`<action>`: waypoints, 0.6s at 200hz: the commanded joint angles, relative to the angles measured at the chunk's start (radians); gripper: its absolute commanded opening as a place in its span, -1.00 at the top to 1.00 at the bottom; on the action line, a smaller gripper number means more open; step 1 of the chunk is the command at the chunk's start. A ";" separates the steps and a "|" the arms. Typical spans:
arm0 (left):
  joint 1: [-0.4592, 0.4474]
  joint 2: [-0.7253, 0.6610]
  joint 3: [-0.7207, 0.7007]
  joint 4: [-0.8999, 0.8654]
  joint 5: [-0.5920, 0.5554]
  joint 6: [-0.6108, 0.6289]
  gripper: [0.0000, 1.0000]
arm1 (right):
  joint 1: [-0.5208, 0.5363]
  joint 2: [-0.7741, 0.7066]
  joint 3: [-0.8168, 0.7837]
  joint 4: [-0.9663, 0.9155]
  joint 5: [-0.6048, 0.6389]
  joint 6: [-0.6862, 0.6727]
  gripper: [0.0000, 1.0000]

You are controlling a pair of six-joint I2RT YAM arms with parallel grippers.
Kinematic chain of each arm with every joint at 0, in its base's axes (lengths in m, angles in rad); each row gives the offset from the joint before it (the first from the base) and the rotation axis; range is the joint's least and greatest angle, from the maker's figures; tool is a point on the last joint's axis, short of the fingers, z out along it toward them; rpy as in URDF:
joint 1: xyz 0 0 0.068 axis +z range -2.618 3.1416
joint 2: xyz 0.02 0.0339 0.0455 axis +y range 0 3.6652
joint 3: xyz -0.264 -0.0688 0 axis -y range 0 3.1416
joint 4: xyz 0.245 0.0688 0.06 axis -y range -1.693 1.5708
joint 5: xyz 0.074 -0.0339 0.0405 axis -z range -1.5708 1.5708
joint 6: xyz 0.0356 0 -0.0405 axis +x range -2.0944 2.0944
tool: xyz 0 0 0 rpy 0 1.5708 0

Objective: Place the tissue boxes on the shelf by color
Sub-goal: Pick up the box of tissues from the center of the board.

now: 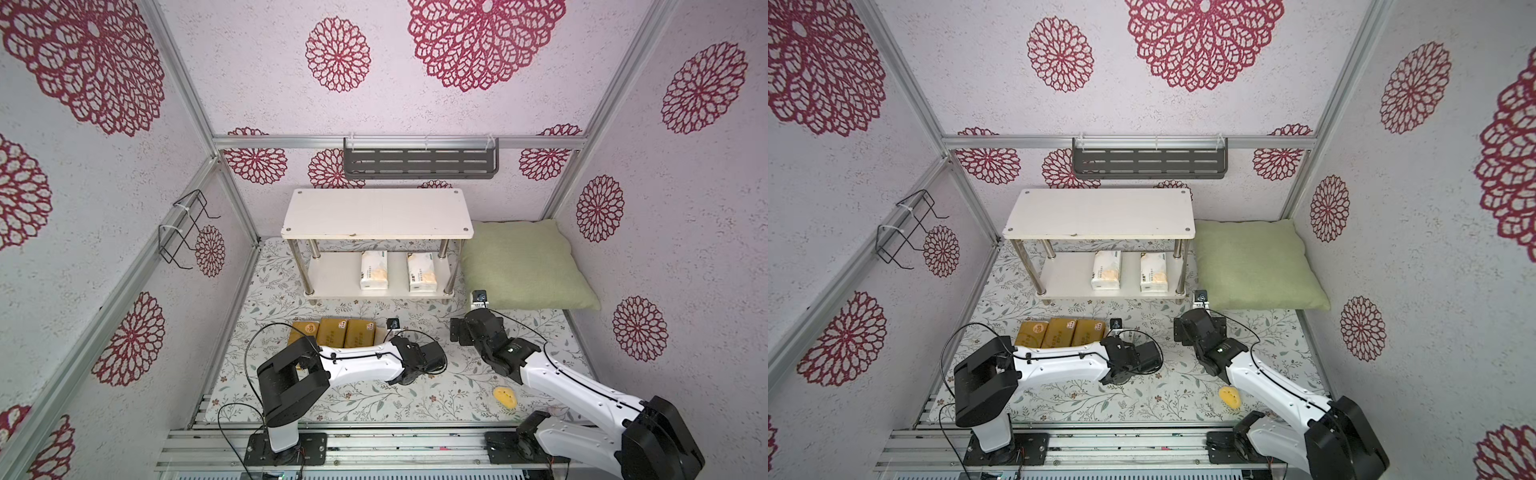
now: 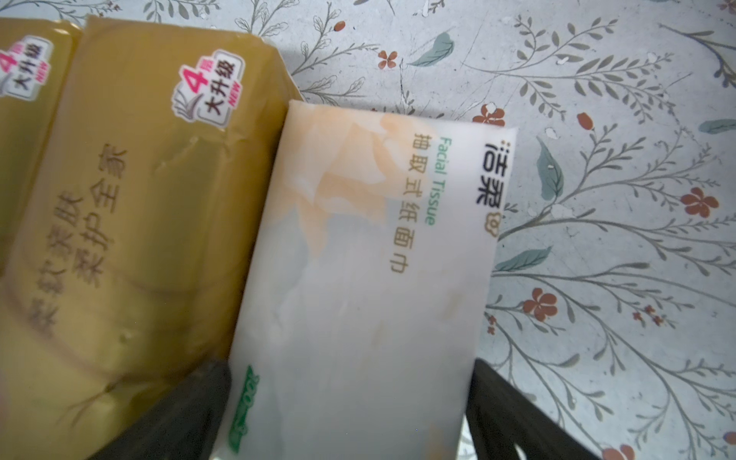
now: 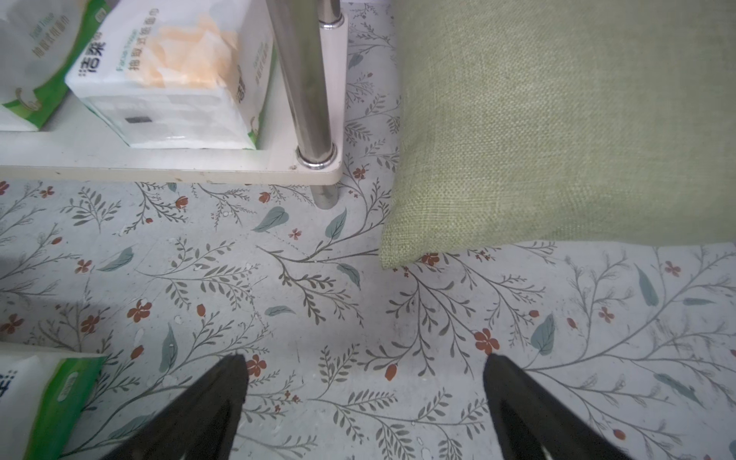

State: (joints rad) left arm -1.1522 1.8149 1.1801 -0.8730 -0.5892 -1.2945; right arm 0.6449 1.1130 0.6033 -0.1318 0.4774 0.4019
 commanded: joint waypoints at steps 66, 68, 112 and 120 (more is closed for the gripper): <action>0.002 0.007 -0.021 0.096 0.034 0.091 -0.97 | -0.007 -0.006 0.001 -0.005 -0.001 0.011 -0.98; 0.002 0.006 -0.019 0.095 0.032 0.095 -0.97 | -0.007 -0.007 0.001 -0.005 0.001 0.009 -0.98; 0.002 0.022 0.035 0.129 0.006 0.169 -1.00 | -0.011 -0.020 0.003 -0.027 0.025 0.002 -0.98; 0.004 0.029 0.048 0.125 0.004 0.175 -1.00 | -0.014 -0.021 0.003 -0.029 0.027 0.000 -0.98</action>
State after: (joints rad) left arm -1.1519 1.8172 1.1816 -0.7929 -0.5816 -1.1751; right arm 0.6437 1.1168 0.6033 -0.1398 0.4706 0.4026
